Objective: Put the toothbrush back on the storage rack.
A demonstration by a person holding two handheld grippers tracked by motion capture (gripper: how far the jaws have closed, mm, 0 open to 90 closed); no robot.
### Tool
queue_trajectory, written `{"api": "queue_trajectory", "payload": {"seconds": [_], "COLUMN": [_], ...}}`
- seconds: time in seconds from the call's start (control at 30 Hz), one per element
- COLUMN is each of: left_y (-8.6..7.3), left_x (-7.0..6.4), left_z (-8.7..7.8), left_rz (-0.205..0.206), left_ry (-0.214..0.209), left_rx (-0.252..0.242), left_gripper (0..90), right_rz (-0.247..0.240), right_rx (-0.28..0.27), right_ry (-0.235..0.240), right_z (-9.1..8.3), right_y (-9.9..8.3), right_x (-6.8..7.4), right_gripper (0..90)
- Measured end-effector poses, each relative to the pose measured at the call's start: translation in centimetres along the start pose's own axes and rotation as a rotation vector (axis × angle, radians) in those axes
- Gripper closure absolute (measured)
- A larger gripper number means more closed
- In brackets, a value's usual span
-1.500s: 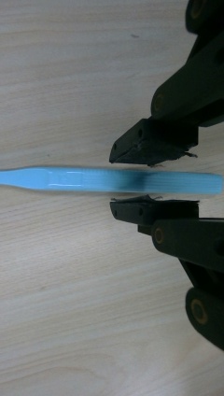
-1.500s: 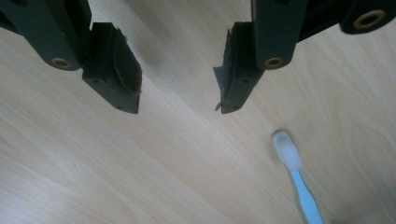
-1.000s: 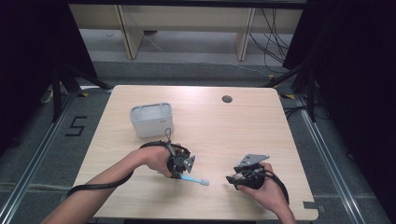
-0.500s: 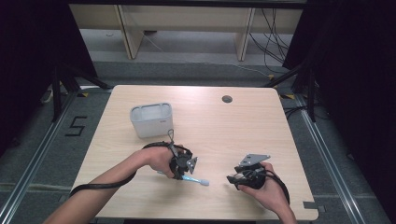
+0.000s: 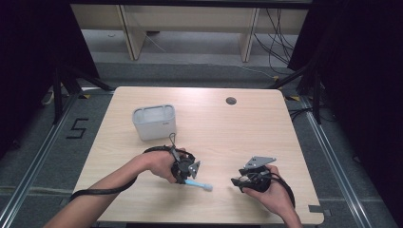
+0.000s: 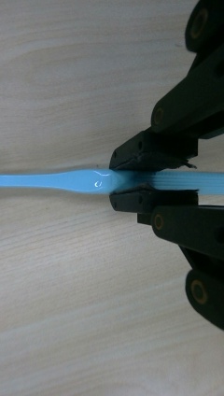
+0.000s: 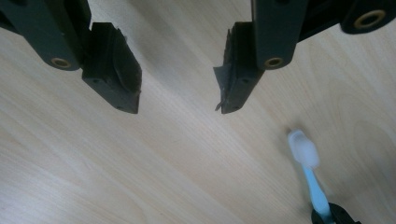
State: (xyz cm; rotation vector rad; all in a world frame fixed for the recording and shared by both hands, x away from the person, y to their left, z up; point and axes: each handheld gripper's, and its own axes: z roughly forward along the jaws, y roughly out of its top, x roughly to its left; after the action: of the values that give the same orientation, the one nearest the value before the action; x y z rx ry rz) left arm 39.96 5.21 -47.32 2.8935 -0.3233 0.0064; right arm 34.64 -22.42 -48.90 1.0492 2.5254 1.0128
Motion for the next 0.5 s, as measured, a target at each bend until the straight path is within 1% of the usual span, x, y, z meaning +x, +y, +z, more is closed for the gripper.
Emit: {"api": "queue_trajectory", "payload": {"seconds": [0.03, 0.07, 0.1, 0.13, 0.17, 0.2, 0.23, 0.27, 0.3, 0.33, 0.37, 0.4, 0.47, 0.5], "left_y": [0.0, -0.1, -0.1, -0.2, -0.3, -0.4, -0.5, -0.5, -0.7, -0.8, -1.0, -1.1, -1.4, -1.5], "left_x": [-0.1, -0.2, -0.2, -0.4, -0.5, -0.6, -0.7, -0.8, -0.8, -0.9, -1.0, -1.0, -1.2, -1.2], "left_z": [-0.2, -0.3, -0.5, -0.6, -0.8, -0.9, -1.0, -1.1, -1.2, -1.3, -1.5, -1.6, -1.9, -2.1], "left_rz": [-0.002, -0.001, -0.002, -0.006, -0.006, -0.013, -0.015, -0.017, -0.019, -0.026, -0.03, -0.037, -0.045, -0.036], "left_ry": [0.006, 0.014, 0.024, 0.028, 0.036, 0.043, 0.049, 0.059, 0.076, 0.08, 0.084, 0.092, 0.104, 0.112], "left_rx": [-0.009, -0.017, -0.027, -0.034, -0.041, -0.055, -0.062, -0.071, -0.087, -0.099, -0.109, -0.122, -0.139, -0.133], "left_gripper": [78.1, 78.1, 78.1, 78.1, 78.1, 78.1, 78.1, 78.1, 78.1, 78.1, 78.1, 78.1, 78.1, 78.1], "right_rz": [0.004, 0.01, 0.022, 0.022, 0.019, 0.039, 0.026, 0.03, 0.054, 0.035, 0.035, 0.048, 0.057, 0.065], "right_rx": [-0.003, 0.014, 0.009, -0.016, -0.021, -0.024, -0.018, -0.024, -0.018, -0.034, -0.03, -0.028, -0.029, -0.029], "right_ry": [-0.003, 0.006, 0.002, -0.005, -0.013, -0.011, -0.017, -0.02, -0.016, -0.023, -0.024, -0.022, -0.024, -0.022], "right_z": [0.0, -0.3, -0.3, -0.2, -0.3, -0.5, -0.6, -0.6, -0.7, -0.6, -0.7, -0.7, -0.7, -0.7], "right_y": [0.0, 0.1, 0.1, 0.0, 0.0, 0.0, 0.0, 0.0, 0.0, 0.0, 0.0, 0.0, 0.0, 0.0], "right_x": [0.0, 0.0, 0.0, -0.2, -0.3, -0.3, -0.5, -0.5, -0.3, -0.6, -0.6, -0.5, -0.5, -0.5], "right_gripper": [49.2, 49.3, 49.4, 49.5, 49.8, 49.9, 50.0, 50.1, 50.1, 50.1, 50.1, 50.1, 50.1, 50.1]}}
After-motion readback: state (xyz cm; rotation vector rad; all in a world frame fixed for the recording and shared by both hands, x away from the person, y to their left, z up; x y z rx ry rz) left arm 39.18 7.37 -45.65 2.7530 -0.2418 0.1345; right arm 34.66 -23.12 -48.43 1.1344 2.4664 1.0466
